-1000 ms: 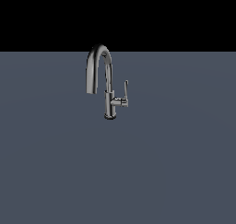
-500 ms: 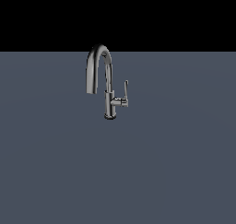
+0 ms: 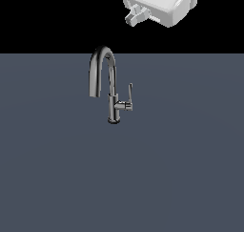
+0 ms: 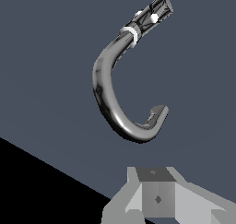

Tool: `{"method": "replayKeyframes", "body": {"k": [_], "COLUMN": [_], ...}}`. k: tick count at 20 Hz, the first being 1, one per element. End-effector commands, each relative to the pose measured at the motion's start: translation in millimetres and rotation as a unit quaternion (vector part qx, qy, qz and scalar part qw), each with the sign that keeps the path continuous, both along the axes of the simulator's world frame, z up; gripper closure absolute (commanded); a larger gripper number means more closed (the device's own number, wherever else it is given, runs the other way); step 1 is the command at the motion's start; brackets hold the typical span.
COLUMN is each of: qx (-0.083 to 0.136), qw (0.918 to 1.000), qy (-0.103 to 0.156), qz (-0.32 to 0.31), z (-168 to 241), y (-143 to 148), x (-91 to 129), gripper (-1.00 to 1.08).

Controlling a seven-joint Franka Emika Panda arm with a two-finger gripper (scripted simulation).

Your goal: Turn on the faucet by rotating a designated handle.

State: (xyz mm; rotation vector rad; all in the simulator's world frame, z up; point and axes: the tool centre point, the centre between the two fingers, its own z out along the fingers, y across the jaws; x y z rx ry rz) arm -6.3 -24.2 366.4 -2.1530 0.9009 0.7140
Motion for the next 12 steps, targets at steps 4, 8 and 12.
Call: {"method": "replayKeyframes", "body": {"k": [4,8,12], "qx": [0.06,0.103,0.147], "qw": [0.9954,0.9862,0.9716], "qy": [0.045,0.077,0.111], "qz": [-0.06,-0.103,-0.148], "z": [-31.6,-57.1,-84.9], "y": [-8.8,-14.6,-19.4], "x": [27.3,44.7,60.1], "gripper": [1.08,1.08,1.08]}}
